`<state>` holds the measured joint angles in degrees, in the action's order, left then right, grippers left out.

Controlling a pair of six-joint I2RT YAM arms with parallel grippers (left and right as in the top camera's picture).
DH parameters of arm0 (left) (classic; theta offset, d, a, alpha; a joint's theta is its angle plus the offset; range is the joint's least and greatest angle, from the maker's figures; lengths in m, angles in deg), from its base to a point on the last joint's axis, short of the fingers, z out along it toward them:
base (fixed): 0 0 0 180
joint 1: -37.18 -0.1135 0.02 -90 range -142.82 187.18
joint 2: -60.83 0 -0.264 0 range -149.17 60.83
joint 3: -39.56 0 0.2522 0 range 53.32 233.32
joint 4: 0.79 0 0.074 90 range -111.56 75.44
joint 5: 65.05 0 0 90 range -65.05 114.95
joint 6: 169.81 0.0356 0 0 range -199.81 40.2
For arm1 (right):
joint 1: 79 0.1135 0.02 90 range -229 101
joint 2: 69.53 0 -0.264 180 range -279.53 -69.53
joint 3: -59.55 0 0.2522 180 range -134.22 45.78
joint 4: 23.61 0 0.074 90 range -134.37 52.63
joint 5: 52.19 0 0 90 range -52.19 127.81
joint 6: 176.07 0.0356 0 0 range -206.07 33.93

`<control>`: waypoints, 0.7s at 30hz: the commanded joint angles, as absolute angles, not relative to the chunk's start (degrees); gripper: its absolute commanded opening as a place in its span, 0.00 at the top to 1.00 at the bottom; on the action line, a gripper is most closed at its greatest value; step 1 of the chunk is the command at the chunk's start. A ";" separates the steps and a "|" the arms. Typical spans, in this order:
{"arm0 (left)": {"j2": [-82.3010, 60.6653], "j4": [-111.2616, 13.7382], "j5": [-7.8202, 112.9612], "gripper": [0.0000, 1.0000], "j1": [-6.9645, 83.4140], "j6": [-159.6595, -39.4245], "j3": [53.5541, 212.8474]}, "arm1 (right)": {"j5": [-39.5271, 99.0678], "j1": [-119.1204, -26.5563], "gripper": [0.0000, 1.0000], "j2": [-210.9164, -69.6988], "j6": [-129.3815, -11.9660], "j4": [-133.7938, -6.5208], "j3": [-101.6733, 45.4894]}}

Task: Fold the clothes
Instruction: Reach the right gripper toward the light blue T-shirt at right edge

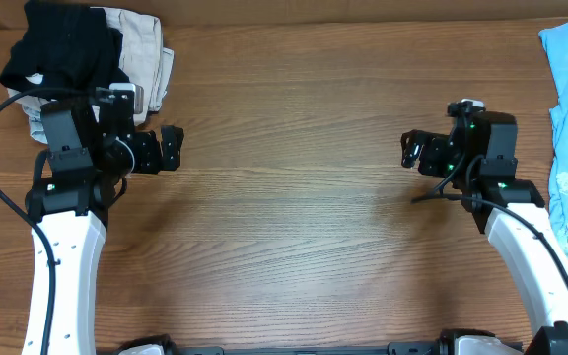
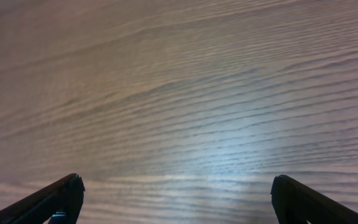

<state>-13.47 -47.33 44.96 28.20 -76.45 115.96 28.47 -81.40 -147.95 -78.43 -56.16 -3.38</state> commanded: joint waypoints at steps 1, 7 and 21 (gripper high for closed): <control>-13.76 -46.85 46.41 0.00 28.62 -76.80 117.49 | 35.05 -84.94 0.01 -148.71 -71.64 -54.56 -5.31; -13.78 -45.89 47.96 0.00 28.64 -76.82 117.49 | 47.27 -93.13 0.13 -151.62 -66.02 -52.35 -5.31; -14.35 -45.69 52.20 0.01 30.08 -76.78 117.44 | 42.04 -112.96 0.12 -165.10 -60.71 -50.69 -5.31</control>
<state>-13.58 -46.04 50.10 28.95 -76.45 115.96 44.60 -111.12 -164.08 -62.65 -51.28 -3.73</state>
